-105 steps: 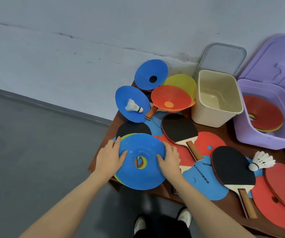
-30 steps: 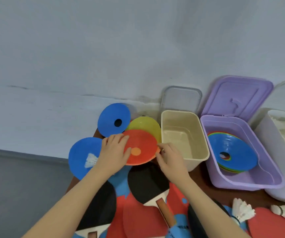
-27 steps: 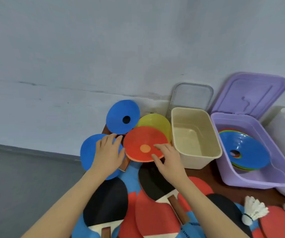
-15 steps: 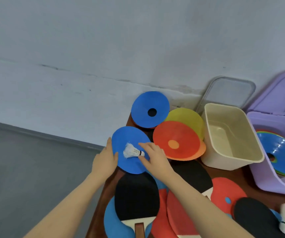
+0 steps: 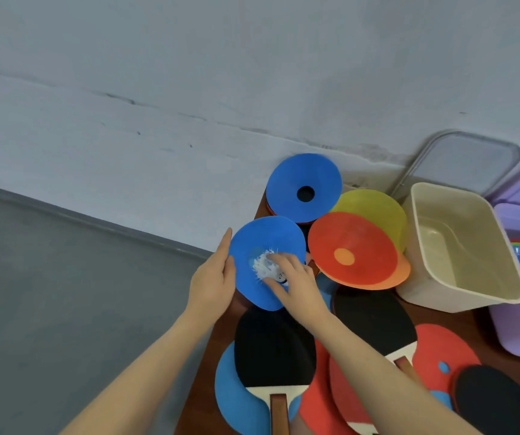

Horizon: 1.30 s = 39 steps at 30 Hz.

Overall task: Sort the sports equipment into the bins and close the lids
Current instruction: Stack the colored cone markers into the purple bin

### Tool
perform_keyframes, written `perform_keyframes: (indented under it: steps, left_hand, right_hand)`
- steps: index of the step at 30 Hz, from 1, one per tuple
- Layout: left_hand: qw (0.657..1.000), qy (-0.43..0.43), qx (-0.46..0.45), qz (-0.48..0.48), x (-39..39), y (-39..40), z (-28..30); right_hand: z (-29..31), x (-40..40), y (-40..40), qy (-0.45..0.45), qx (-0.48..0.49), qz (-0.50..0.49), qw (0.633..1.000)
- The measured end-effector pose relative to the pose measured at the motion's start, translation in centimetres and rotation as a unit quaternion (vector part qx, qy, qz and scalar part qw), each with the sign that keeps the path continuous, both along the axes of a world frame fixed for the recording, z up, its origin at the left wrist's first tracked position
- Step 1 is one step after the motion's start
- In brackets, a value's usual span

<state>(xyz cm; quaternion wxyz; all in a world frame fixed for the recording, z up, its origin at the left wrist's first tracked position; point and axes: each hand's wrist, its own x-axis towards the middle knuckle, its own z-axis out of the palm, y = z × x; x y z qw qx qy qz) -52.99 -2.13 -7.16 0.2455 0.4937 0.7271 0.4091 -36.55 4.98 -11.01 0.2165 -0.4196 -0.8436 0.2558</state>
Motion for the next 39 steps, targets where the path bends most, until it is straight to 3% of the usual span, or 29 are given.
perform_keyframes:
  steps: [5,11,19,24,28,34,39]
  left_hand:
    - [0.998,-0.021,0.033,0.041,0.5,-1.8,1.2]
    - [1.0,0.003,0.004,0.007,3.6,-3.8,2.5]
    - [0.998,0.024,-0.015,-0.053,11.8,-4.4,1.7]
    - [0.992,0.044,-0.028,-0.111,16.2,-4.2,0.4]
    - [0.991,0.058,-0.067,-0.105,18.6,-4.1,-0.4]
    - [0.994,0.073,-0.075,-0.026,17.0,-4.7,-1.0]
    - [0.993,0.094,-0.073,0.018,14.9,-4.8,-0.5]
  right_hand:
    - [1.4,-0.1,-1.2,0.048,0.029,0.011,0.998]
    - [2.5,4.1,-3.6,0.049,0.067,0.007,0.997]
    - [2.4,17.3,-7.0,0.071,0.111,-0.151,0.98]
    - [2.0,24.0,-7.7,0.0,0.086,-0.269,0.959]
    - [1.2,26.6,-6.8,-0.096,0.007,-0.346,0.933]
    - [1.3,24.3,-6.4,-0.051,0.006,-0.257,0.965]
    - [2.1,20.4,-4.2,-0.018,0.063,-0.192,0.979]
